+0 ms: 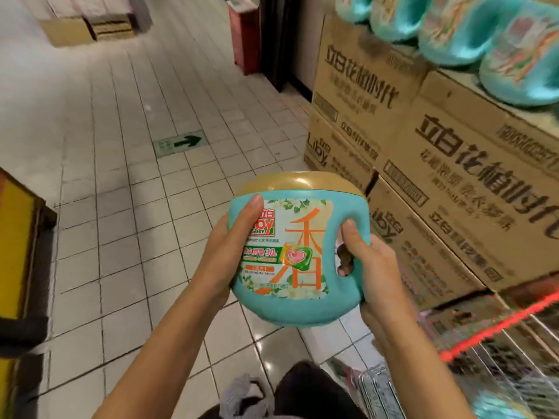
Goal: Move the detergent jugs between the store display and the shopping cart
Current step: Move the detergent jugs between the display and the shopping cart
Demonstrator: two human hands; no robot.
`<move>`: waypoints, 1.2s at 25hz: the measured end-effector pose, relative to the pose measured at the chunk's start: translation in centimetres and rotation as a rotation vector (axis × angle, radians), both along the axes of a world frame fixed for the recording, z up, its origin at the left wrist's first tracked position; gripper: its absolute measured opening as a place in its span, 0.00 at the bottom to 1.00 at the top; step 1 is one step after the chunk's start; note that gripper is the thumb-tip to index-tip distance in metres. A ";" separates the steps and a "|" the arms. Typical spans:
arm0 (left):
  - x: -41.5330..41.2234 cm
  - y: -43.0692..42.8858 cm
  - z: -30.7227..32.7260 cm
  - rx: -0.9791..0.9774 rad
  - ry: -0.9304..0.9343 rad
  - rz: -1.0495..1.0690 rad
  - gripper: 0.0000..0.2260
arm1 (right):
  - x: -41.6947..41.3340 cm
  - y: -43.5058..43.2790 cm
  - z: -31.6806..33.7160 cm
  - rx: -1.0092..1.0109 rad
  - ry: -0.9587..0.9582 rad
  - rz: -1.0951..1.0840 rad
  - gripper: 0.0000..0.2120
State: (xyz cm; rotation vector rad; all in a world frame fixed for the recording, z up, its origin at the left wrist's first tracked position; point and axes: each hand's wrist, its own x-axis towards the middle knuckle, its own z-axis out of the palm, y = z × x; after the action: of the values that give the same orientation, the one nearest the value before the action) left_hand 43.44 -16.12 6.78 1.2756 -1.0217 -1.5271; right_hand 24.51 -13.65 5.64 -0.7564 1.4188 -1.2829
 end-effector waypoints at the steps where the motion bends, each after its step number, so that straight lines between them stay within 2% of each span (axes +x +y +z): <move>1: 0.4 -1.5 -0.1 0.009 0.001 -0.004 0.27 | 0.5 -1.5 0.1 0.009 0.001 -0.004 0.19; 4: 1.0 -6.6 -0.2 0.031 0.045 -0.003 0.23 | 1.0 -6.4 0.2 0.003 0.006 -0.009 0.20; 6: 0.7 -10.9 -0.4 0.035 0.054 -0.006 0.25 | 0.7 -10.6 0.0 -0.002 0.006 -0.016 0.21; 9: -0.5 -17.8 0.1 0.038 0.067 -0.017 0.31 | -0.3 -17.2 0.3 -0.051 -0.016 0.006 0.29; 12: -2.1 -25.5 1.2 0.007 0.060 -0.032 0.30 | -1.8 -24.5 1.6 -0.098 -0.054 -0.032 0.37; 14: -3.2 -29.9 2.4 -0.001 0.075 -0.050 0.29 | -2.7 -28.5 2.9 -0.125 -0.080 -0.033 0.38; 17: -5.0 -35.6 3.5 -0.028 0.107 -0.066 0.23 | -4.1 -33.5 4.9 -0.152 -0.082 -0.080 0.38; 21: -7.3 -42.8 5.1 -0.055 0.174 -0.177 0.26 | -6.2 -38.9 6.7 -0.194 -0.061 -0.193 0.36; 24: -9.1 -48.6 6.4 -0.099 0.217 -0.270 0.22 | -7.3 -43.1 7.6 -0.249 0.005 -0.284 0.37; 26: -10.2 -53.1 7.4 -0.128 0.246 -0.342 0.24 | -8.0 -46.4 8.2 -0.311 0.072 -0.358 0.36; 30: -11.9 -61.8 10.4 -0.208 0.295 -0.496 0.28 | -8.9 -52.3 10.3 -0.408 0.195 -0.493 0.21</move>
State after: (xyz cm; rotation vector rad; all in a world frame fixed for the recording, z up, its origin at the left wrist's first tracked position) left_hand 31.56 -77.92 17.19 0.6515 -1.3187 -1.8509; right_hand 15.66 -65.96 15.91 -0.8458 1.5794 -1.9651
